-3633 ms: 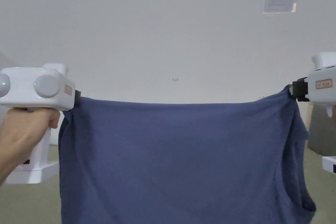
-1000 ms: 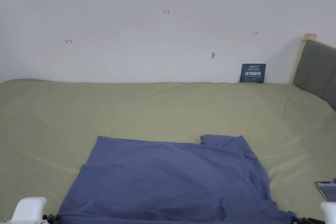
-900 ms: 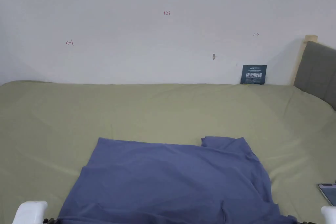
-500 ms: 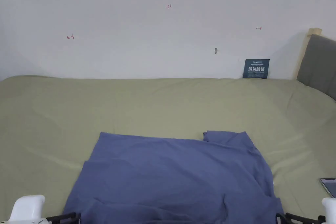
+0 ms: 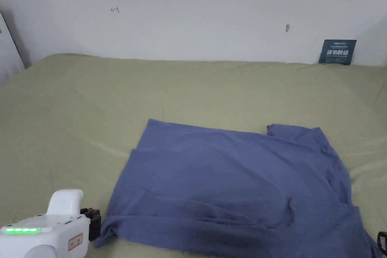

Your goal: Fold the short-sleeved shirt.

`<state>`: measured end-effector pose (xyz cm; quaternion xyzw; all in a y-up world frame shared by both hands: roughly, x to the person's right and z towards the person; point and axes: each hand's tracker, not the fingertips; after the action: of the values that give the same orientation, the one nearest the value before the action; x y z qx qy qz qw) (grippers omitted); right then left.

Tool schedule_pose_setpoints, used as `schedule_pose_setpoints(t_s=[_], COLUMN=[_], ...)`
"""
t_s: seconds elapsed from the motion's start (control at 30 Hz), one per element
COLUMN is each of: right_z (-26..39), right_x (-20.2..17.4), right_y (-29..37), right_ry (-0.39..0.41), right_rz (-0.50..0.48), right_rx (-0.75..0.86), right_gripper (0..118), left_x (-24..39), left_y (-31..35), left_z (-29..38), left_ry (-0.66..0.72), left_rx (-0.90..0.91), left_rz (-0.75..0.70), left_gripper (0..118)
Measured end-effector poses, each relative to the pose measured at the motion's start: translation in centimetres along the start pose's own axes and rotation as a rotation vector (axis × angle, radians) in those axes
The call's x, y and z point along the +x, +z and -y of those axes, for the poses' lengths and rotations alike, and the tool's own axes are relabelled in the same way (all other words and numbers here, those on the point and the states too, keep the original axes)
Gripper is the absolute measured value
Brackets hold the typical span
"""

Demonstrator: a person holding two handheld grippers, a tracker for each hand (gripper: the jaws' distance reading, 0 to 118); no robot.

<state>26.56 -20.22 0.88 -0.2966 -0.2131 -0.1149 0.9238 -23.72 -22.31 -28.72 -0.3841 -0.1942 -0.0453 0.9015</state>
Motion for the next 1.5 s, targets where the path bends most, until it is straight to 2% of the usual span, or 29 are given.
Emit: schedule_pose_setpoints(t_s=[0.1, 0.13, 0.17, 0.2, 0.23, 0.27, 0.4, 0.43, 0.47, 0.57, 0.63, 0.67, 0.7, 0.73, 0.77, 0.8, 0.83, 0.87, 0.9, 0.97, 1.0, 1.03, 1.07, 1.1, 1.13, 1.23, 1.27, 1.4, 1.5], right_z=[0.5, 0.7, 0.8, 0.8, 1.2, 1.3, 1.8, 1.9, 2.2, 2.8, 3.1, 3.1, 3.1, 3.0, 3.1, 3.1, 3.2, 3.3, 3.7, 4.3, 4.5, 4.9, 4.9, 4.8, 4.6, 3.7, 3.3, 2.8, 2.5], right_x=[-0.2, -0.3, -0.4, -0.4, 0.0, 0.0, 0.5, 0.5, 0.9, 1.7, 2.2, 2.4, 2.5, 2.6, 2.6, 2.7, 2.7, 2.5, 2.3, 2.1, 2.1, 2.1, 2.2, 2.2, 2.4, 3.7, 3.9, 3.4, 3.4], right_y=[0.0, -0.1, -0.2, -0.2, -0.5, -0.6, -1.4, -1.6, -2.0, -2.5, -2.5, -2.4, -2.4, -2.3, -2.3, -2.5, -2.9, -3.2, -3.6, -4.7, -5.0, -5.1, -4.8, -4.7, -4.6, -4.0, -3.8, -3.2, -3.2], right_ry=[-0.002, 0.001, 0.004, 0.006, 0.005, 0.006, -0.002, -0.007, -0.013, -0.027, -0.034, -0.043, -0.047, -0.048, -0.060, -0.063, -0.059, -0.041, -0.015, 0.041, 0.041, 0.031, 0.030, 0.040, 0.064, -0.043, -0.051, 0.032, 0.010], right_rz=[-0.006, -0.003, -0.003, -0.007, -0.010, -0.012, -0.009, -0.009, -0.008, -0.006, -0.012, -0.024, -0.031, -0.045, -0.090, -0.114, -0.123, -0.120, -0.115, -0.101, -0.100, -0.121, -0.119, -0.094, -0.059, -0.103, -0.094, -0.087, -0.094], right_rx=[-0.025, -0.031, -0.039, -0.049, -0.054, -0.060, -0.089, -0.098, -0.107, -0.133, -0.137, -0.141, -0.143, -0.142, -0.156, -0.181, -0.211, -0.228, -0.241, -0.284, -0.293, -0.292, -0.285, -0.277, -0.248, -0.244, -0.226, -0.218, -0.223], right_gripper=[2, 2, 2, 2, 2, 2, 2, 2, 2, 2, 2, 2, 5, 16, 38, 76, 95, 104, 104, 104, 100, 90, 65, 11, 4, 4, 3, 3, 3], left_x=[-0.7, -1.0, -1.1, -1.2, -1.6, -2.1, -1.7, -1.6, -1.3, -1.1, -1.2, -1.0, -0.9, 1.6, 2.0, 2.3, 2.7, 1.3, 1.3, 1.2, 1.1, 1.1, 1.0, 0.8, 1.0, 0.6, 0.6, 0.5, 0.3], left_y=[-0.8, -1.0, -1.4, -2.2, -3.2, -3.6, -7.1, -7.8, -8.0, -7.0, -6.3, -6.2, -6.2, -4.8, -4.5, -4.3, -4.0, -5.0, -4.9, -4.8, -5.1, -5.1, -5.1, -5.1, -5.1, -5.2, -5.0, -5.0, -5.0], left_z=[0.3, 0.4, 0.4, 0.2, 0.4, 0.1, -0.6, -0.8, -0.3, -0.3, -0.2, -0.1, -0.1, -0.3, -0.2, -0.3, -0.2, -0.7, -0.8, -0.9, -0.8, -0.9, -1.0, -1.2, -1.0, -1.5, -1.5, -1.7, -1.8], left_ry=[0.010, 0.017, 0.029, 0.040, 0.053, 0.077, 0.042, 0.027, 0.034, 0.040, 0.071, 0.059, 0.026, -0.005, 0.002, 0.001, 0.015, 0.021, 0.025, 0.027, 0.025, 0.019, 0.016, 0.017, 0.020, 0.017, 0.018, 0.001, 0.010], left_rx=[-0.034, -0.050, -0.071, -0.095, -0.137, -0.092, -0.160, -0.186, -0.193, -0.182, -0.160, -0.166, -0.172, -0.173, -0.166, -0.171, -0.176, -0.173, -0.172, -0.167, -0.169, -0.172, -0.172, -0.170, -0.172, -0.174, -0.173, -0.173, -0.170], left_rz=[0.000, 0.003, -0.003, 0.003, 0.016, 0.030, -0.013, -0.018, -0.017, -0.011, 0.097, 0.053, 0.035, 0.039, 0.032, 0.032, 0.039, 0.038, 0.038, 0.032, 0.029, 0.027, 0.026, 0.024, 0.027, 0.035, 0.039, 0.049, 0.053], left_gripper=[0, 17, 57, 113, 118, 115, 114, 108, 93, 67, 10, 3, 3, 3, 3, 3, 3, 3, 3, 3, 3, 3, 3, 3, 3, 3, 3, 3, 3])
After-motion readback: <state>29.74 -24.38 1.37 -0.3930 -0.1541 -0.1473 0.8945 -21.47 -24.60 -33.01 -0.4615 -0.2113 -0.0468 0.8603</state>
